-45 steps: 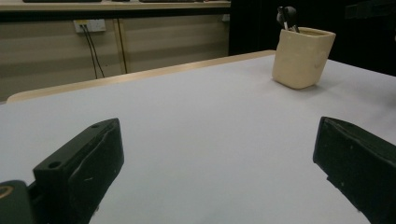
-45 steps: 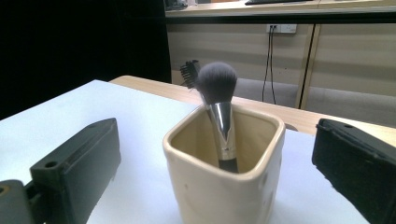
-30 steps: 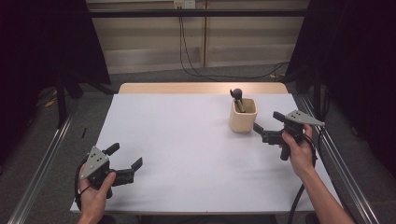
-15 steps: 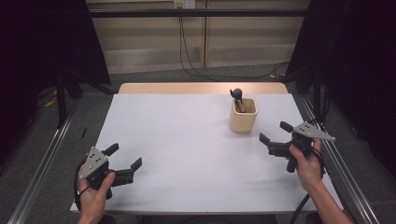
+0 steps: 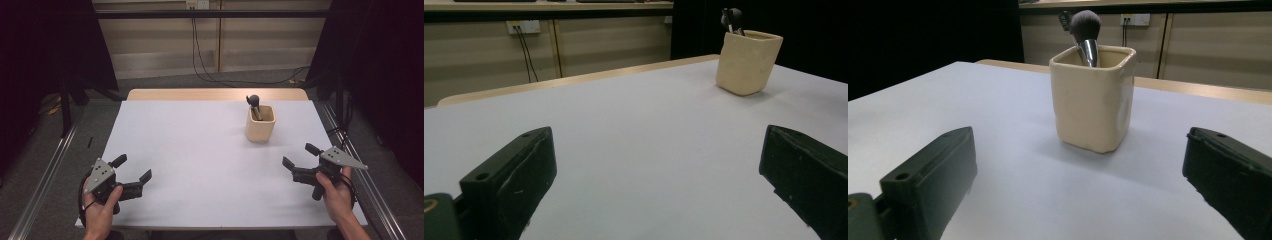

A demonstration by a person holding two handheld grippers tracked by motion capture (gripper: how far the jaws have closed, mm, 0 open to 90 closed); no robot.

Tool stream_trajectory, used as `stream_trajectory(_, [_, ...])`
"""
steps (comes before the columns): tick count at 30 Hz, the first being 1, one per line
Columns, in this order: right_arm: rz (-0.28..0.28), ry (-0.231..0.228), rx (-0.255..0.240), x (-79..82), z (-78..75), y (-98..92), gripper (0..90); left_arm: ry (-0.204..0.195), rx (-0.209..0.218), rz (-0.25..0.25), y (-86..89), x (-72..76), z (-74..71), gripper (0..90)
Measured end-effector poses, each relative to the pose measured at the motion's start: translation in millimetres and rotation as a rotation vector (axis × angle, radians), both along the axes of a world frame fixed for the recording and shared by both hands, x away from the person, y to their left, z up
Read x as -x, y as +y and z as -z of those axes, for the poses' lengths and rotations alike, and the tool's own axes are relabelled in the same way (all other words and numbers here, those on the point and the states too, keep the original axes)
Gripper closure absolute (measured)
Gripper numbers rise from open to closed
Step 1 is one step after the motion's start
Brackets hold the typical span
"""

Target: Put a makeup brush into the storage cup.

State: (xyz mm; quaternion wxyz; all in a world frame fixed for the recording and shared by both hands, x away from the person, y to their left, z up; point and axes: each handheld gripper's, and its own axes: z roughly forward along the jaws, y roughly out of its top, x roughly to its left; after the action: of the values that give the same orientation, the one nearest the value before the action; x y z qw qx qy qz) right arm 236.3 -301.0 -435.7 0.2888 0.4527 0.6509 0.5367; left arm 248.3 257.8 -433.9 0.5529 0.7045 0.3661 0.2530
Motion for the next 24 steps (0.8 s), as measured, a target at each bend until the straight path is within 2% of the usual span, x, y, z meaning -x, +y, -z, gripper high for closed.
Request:
stream_trajectory(3, [0.005,-0.001,0.007,6.8,1.2,-2.7,0.0,0.001,-0.018,0.009,-0.7,0.0,1.2,2.0])
stream_trajectory(8, [0.015,0.005,0.005,15.9,3.7,-7.9,0.0,0.002,-0.009,-0.002,-0.2,1.2,0.8,2.0])
stream_trajectory(11, [0.020,-0.011,0.032,22.2,4.5,-9.6,0.1,0.002,-0.012,-0.008,0.2,1.4,0.9,2.0])
stream_trajectory(15, [0.017,-0.015,0.030,28.2,5.5,-11.4,0.0,0.002,-0.016,-0.009,0.3,1.7,1.1,2.0])
stream_trajectory(17, [0.007,-0.009,0.041,29.1,7.4,-12.3,0.0,0.004,-0.017,-0.006,0.4,1.6,1.6,2.0])
stream_trajectory(22, [-0.002,0.008,0.003,24.0,9.0,-11.3,0.2,0.014,-0.015,-0.006,0.9,1.9,2.4,2.0])
stream_trajectory(24, [-0.004,0.008,0.011,23.2,9.0,-9.3,0.2,0.009,-0.014,-0.006,0.8,2.4,1.7,2.0])
